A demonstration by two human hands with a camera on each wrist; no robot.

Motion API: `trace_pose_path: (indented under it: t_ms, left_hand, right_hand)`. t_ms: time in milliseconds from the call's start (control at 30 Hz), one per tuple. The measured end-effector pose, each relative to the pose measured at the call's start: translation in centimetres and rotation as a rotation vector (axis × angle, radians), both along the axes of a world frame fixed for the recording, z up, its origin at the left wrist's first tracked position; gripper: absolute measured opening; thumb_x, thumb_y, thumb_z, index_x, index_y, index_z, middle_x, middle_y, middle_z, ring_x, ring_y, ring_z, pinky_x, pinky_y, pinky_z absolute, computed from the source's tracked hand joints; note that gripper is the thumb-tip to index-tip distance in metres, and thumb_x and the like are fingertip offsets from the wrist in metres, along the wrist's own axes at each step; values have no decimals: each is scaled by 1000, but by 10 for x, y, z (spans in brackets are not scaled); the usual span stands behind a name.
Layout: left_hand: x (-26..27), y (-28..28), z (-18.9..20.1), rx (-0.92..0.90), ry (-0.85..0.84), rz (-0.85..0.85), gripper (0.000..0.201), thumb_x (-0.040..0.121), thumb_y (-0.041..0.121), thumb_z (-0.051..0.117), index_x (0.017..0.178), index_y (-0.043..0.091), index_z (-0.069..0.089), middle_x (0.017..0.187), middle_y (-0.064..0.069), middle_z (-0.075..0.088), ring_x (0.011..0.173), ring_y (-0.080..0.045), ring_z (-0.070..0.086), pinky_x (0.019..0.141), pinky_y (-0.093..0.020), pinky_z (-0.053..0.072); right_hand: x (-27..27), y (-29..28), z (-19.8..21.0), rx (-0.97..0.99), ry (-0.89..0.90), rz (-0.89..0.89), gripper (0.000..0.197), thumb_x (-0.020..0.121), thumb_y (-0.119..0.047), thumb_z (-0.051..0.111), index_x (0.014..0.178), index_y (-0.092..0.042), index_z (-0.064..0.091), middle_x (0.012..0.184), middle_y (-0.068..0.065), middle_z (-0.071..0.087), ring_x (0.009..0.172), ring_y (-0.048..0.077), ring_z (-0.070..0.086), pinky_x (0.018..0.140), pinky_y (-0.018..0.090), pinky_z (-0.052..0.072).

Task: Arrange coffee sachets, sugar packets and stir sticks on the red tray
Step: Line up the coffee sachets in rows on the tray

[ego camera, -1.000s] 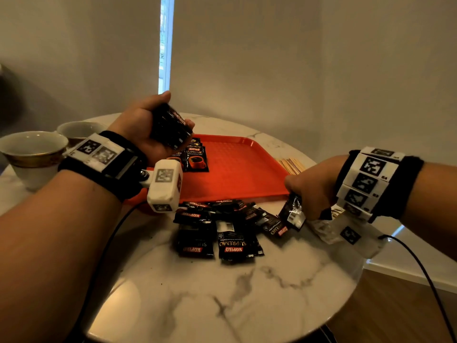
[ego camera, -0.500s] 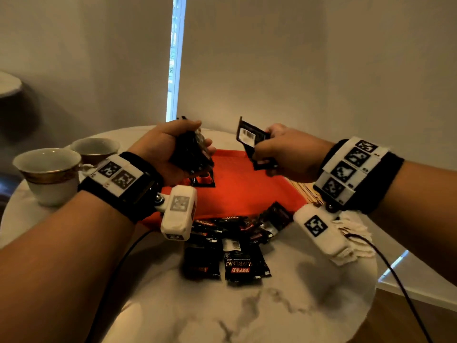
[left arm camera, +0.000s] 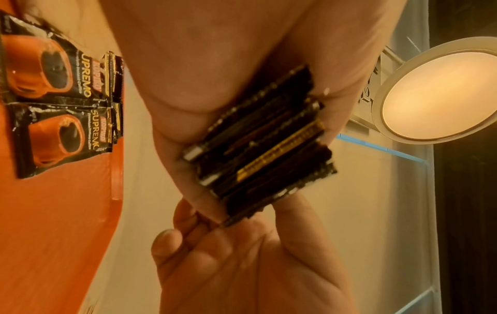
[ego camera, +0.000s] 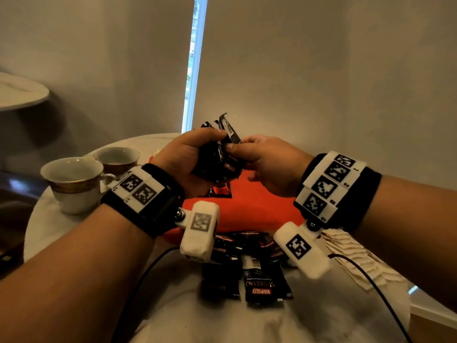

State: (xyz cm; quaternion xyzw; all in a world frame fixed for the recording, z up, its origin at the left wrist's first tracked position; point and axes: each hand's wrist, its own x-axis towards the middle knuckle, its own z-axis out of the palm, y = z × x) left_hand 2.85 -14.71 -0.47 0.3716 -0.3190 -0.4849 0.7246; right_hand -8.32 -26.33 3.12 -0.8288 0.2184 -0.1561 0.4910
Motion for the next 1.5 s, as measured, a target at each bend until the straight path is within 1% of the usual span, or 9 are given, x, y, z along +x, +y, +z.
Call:
trace_pose_path:
  t_ms: [300,433,567,700,833,900,1200,1367,1500]
  left_hand:
    - [5,-2,-1,-13,-47,18,38,88,32,62,117,9,56,103,-15,58,88,-28,64,86,-47,54]
    - [6,-3,-2,-69,13,-48,55,86,34,66,130,8,46,110,-18,52,101,-31,54,88,-39,53]
    - [4,-5,-4,7,-5,-14,35,88,28,64,113,5,55,92,-14,53,83,-26,58,76,-34,54]
    - [5,-1,3,-21,92,165,14,91,22,55,85,10,56,73,-8,59,62,-20,62,58,-30,56]
    - [25,4,6,-117,235,283,22,92,27,55,80,9,58,72,-6,62,69,-25,68,92,-39,51]
    - [28,6,6,-116,232,295,28,92,31,54,80,6,61,76,-7,64,82,-28,67,88,-36,52]
    - [26,9,4,-113,262,268,29,89,35,58,100,8,58,89,-8,64,90,-26,66,77,-31,57]
    - [24,8,4,-97,248,283,27,91,35,56,94,8,58,86,-8,65,84,-26,67,77,-29,56]
    - [22,9,4,-88,247,298,34,91,35,57,108,6,58,93,-11,66,83,-27,70,74,-30,57]
  right_hand:
    - [0,-5,2,-787,90,-4,62,85,-80,39,84,-25,66,82,-2,69,77,17,64,68,35,51]
    - [-4,-6,7,-908,41,113,56,94,-72,38,68,-29,62,64,-3,62,61,7,57,56,26,38]
    - [-7,-5,1,-1049,92,162,54,87,-83,15,67,-44,48,77,0,55,81,19,49,70,34,36]
    - [-14,-6,-11,-674,26,114,63,79,-91,16,87,-31,37,94,-3,43,85,15,43,75,34,36]
    - [-40,-10,-12,-652,463,362,80,60,-86,52,126,-42,43,129,-7,46,120,14,47,101,42,47]
    - [-54,-3,-15,-709,684,559,103,53,-78,76,140,-57,27,145,-13,29,138,16,32,112,50,41]
    - [-58,16,-52,-963,683,694,92,78,-41,78,151,-48,21,130,-9,37,124,17,39,104,45,46]
    - [-71,1,-36,-822,637,586,98,75,-54,78,150,-47,16,141,-10,34,131,12,36,109,35,41]
    - [-87,-19,-20,-799,948,313,66,79,-62,68,133,-39,37,127,-8,46,108,12,54,95,41,54]
